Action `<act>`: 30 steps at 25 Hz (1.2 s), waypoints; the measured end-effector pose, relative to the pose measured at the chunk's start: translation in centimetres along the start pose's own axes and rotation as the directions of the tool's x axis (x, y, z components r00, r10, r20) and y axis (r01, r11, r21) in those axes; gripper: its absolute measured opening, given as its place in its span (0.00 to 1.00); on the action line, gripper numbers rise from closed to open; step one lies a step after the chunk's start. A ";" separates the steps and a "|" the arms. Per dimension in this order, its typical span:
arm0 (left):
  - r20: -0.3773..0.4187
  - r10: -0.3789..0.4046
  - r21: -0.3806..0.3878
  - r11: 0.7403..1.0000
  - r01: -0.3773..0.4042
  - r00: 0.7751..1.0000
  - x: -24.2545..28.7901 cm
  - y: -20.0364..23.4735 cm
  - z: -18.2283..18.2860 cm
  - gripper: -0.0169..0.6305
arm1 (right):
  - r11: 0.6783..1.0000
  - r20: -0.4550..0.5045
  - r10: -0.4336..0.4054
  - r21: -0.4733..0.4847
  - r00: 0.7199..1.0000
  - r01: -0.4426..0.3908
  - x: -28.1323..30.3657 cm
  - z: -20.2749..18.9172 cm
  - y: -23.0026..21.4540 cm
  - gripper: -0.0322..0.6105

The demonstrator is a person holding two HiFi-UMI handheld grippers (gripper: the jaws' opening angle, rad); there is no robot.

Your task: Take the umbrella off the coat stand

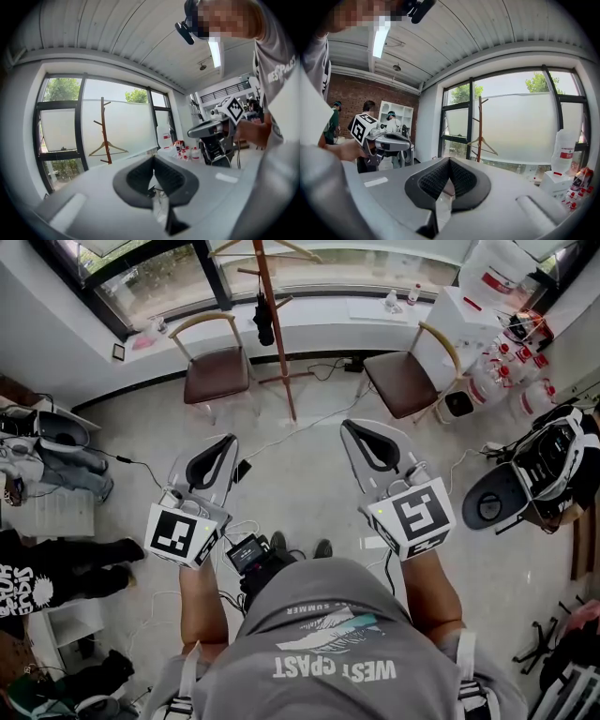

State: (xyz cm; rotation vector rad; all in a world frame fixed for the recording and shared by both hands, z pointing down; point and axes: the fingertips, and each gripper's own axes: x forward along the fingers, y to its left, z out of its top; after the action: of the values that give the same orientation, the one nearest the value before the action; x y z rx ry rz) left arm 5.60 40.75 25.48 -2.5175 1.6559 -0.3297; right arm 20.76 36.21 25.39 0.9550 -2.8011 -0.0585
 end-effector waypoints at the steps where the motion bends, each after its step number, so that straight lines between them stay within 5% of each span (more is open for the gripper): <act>1: -0.004 0.001 0.001 1.000 -0.001 1.000 0.1 -0.3 0.0 0.03 | 1.000 0.001 0.004 0.007 1.000 -0.004 -0.2 -0.1 -0.2 0.05; 13: -0.030 -0.042 0.007 0.999 0.042 0.999 3.4 0.8 -1.0 0.03 | 0.998 0.008 -0.035 0.059 0.999 0.035 1.7 -1.5 -2.7 0.05; 30: 0.009 -0.199 -0.013 0.980 0.199 0.980 12.5 11.8 -3.0 0.03 | 0.976 -0.028 -0.202 0.075 0.979 0.203 12.2 -0.1 -6.6 0.05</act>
State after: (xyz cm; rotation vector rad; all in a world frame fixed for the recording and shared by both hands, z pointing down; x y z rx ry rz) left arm -0.85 24.66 27.45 -2.6972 1.4105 -0.3263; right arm 15.27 23.51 26.76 1.2494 -2.6950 0.0328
